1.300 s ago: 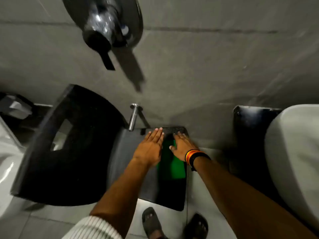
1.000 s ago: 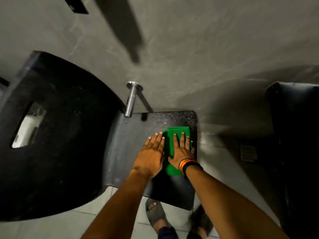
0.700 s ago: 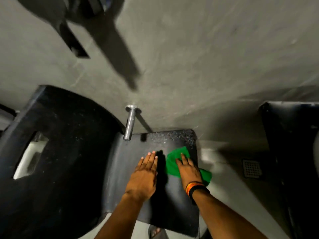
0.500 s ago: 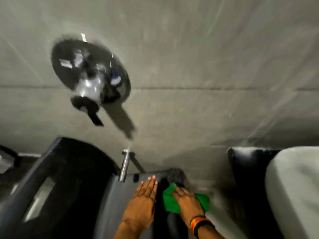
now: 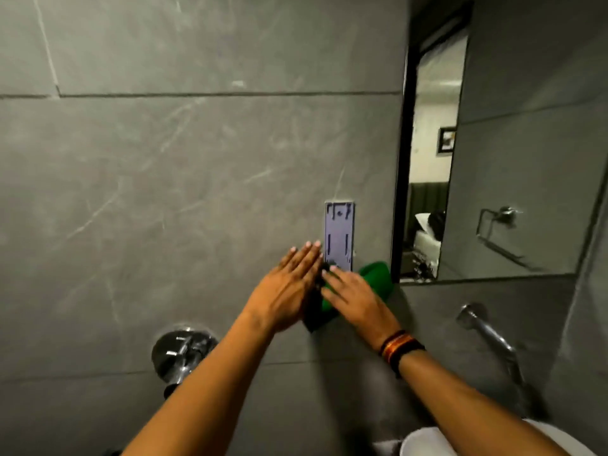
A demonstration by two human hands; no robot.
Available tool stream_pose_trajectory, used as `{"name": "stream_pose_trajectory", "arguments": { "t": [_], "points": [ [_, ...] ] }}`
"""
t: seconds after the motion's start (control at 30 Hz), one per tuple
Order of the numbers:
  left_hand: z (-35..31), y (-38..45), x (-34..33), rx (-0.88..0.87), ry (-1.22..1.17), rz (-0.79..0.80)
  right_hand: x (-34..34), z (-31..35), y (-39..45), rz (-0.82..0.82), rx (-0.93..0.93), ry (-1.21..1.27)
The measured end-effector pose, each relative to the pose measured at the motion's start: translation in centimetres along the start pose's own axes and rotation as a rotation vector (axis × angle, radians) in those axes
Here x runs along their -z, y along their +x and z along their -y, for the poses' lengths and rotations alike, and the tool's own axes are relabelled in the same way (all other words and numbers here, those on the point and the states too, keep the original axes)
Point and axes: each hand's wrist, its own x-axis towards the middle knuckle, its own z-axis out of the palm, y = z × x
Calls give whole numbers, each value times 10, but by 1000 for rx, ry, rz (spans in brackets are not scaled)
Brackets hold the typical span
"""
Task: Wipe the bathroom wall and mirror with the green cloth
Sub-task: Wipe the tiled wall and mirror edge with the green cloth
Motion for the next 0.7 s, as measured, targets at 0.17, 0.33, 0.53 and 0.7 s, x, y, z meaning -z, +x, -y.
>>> {"name": "stream_pose_trajectory", "arguments": {
  "t": [0.17,0.33,0.53,0.7],
  "points": [
    [22,59,56,31,83,-153,68,-80,15,-167,-261,-208],
    [40,86,63,50,124,-188,23,-97,-38,-17,-320,-336],
    [51,121,55,75,108,-254,-63,-99,-80,201,-329,-398],
    [55,129,40,80,124,-282,-7,-127,-18,-9,-458,-140]
  ]
}}
